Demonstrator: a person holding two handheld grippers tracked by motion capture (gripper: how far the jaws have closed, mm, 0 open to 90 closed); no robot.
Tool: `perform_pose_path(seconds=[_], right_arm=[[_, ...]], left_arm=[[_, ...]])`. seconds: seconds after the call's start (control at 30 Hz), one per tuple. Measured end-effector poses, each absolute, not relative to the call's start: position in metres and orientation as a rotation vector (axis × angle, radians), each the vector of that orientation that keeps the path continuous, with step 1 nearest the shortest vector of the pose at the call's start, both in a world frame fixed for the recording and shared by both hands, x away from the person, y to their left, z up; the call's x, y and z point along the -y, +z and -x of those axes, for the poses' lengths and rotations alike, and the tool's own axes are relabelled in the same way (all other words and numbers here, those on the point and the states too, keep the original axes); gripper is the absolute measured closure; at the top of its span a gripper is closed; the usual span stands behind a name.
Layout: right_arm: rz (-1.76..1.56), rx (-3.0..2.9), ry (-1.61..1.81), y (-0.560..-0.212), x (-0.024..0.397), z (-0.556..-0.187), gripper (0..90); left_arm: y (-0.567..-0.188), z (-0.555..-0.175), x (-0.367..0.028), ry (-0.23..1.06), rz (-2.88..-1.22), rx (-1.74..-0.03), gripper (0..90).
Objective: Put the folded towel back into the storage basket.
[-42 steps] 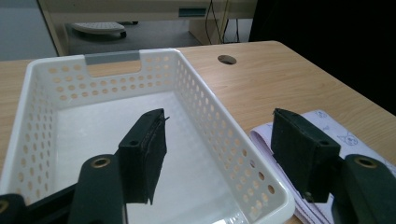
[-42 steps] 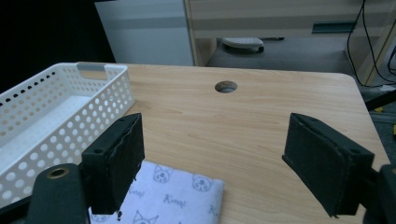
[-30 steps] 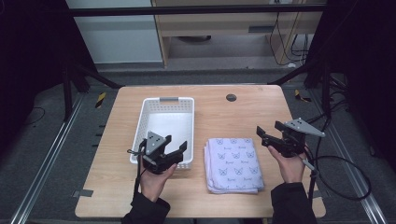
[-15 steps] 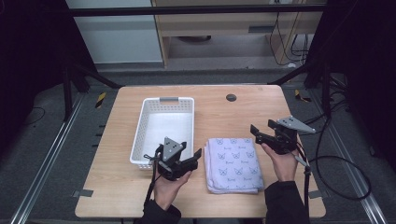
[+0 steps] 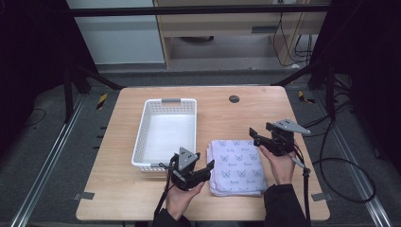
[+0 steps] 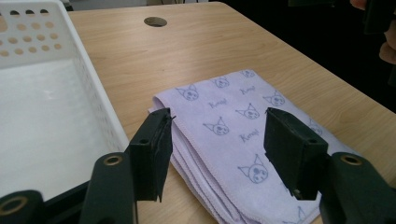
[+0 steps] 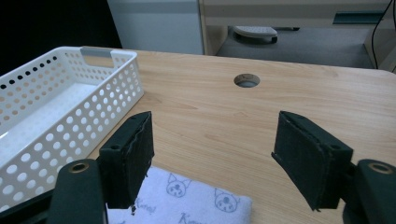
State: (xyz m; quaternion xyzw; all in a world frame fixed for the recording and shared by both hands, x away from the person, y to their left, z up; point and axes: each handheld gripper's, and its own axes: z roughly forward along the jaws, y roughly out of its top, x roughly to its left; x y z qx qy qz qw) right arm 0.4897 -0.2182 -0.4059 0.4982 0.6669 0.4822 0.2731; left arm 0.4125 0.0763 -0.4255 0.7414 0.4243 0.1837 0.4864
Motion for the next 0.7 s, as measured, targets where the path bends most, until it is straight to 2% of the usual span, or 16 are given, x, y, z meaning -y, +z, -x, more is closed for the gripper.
perform_pose_path(seconds=[0.33, 0.7], right_arm=[[-1.375, -1.864, 1.257, -0.428, 0.217, -0.496, 28.7], [-1.410, -1.947, 1.198, -0.455, 0.219, -0.500, 30.9]], left_arm=[[-0.450, -0.408, -0.067, 0.394, -1.858, -1.050, 45.4], [-0.471, -0.403, -0.055, 0.390, -1.920, -1.064, 44.0]])
